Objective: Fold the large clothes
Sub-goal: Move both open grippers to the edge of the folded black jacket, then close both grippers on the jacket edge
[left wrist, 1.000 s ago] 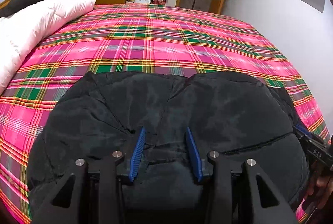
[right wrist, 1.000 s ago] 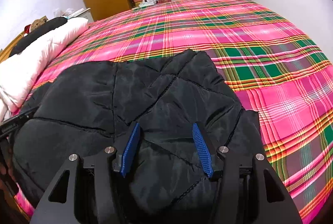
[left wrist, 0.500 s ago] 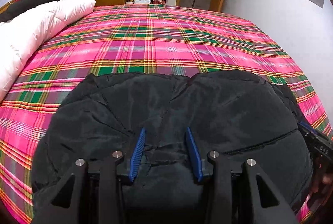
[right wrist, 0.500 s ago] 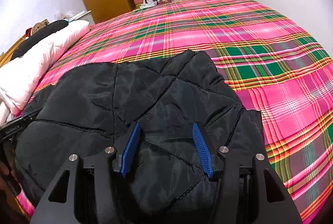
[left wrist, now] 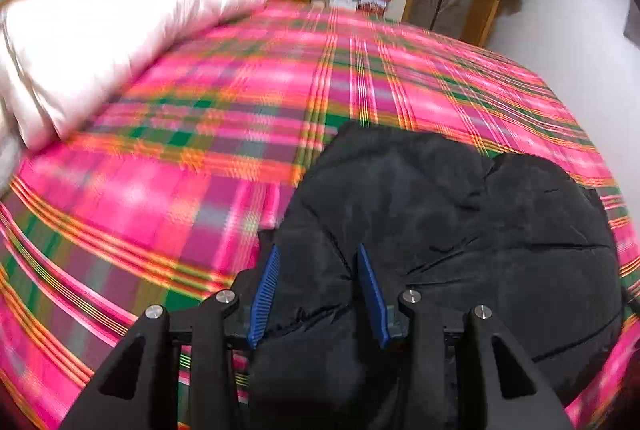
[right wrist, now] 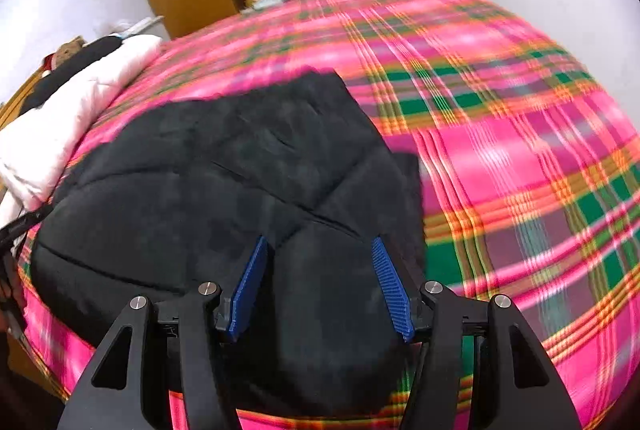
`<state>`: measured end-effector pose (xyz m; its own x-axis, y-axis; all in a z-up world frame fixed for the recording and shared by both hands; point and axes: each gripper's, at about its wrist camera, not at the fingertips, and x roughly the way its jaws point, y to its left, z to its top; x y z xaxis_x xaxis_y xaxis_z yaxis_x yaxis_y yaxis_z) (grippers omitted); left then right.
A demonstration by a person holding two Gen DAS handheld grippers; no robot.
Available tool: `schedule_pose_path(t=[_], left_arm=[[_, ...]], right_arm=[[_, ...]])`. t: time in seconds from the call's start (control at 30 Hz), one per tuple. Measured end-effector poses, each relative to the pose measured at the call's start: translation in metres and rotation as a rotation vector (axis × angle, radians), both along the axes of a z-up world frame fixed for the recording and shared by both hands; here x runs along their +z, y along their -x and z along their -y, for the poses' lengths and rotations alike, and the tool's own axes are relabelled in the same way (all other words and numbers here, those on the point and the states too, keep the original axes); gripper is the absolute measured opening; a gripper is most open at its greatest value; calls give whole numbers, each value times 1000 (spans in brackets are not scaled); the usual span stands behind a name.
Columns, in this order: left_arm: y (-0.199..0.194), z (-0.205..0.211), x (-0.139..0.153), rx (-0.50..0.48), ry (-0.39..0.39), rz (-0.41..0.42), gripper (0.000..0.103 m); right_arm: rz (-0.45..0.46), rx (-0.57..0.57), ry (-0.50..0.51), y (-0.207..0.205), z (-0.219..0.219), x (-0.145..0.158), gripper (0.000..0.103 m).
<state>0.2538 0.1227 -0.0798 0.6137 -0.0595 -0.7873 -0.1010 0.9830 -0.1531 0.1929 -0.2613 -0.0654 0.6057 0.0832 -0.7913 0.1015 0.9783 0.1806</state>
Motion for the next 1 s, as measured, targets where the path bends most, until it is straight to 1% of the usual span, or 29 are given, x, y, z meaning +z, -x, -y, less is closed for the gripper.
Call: schedule_pose_path(t=[0.03,0.07,0.17,0.27,0.37,0.4,0.47,0.53,0.6,0.63,0.7,0.83,0.93,1.0], left_arm=[[-2,1,-6,-3,10,-12,43],[-4,4,-9,-9,-2,-15,43],[-7,18,-10,-36,-67,-3,41],[-3,18,4,-51,-68,15,40],[12,12,25,-65,-61,73,40],[16,8,28,-58,-58,75,40],[26,-2,24,-27,-32,46,40],[32,-12,13,-9,29,-5,40],[30,-15,5,-4,51,-33,41],[30,-15,3,-3,47,-35,41],[24,-14,-1,2,39,-35,41],[17,-22,-8,35,86,-42,41],[28,-30,4,83,109,2,41],[30,-32,7,80,94,19,41]], right_arm=[[-6,6,15,-2,0,-3,56],[-10,11,27,-4,-1,-4,56],[-21,6,27,-7,-1,-1,56],[-6,-14,13,0,4,12,56],[17,-29,-3,11,9,21,56],[19,-30,-10,14,10,21,56],[6,-28,6,18,11,16,56],[-17,-21,28,18,11,7,56],[-43,-27,-21,15,19,-7,56],[-46,-36,-52,13,23,-13,58],[-43,-35,-53,12,25,-16,60],[-48,-26,-63,10,27,-16,61],[-45,-35,-75,12,28,-12,60],[-42,-33,-79,13,29,-10,60]])
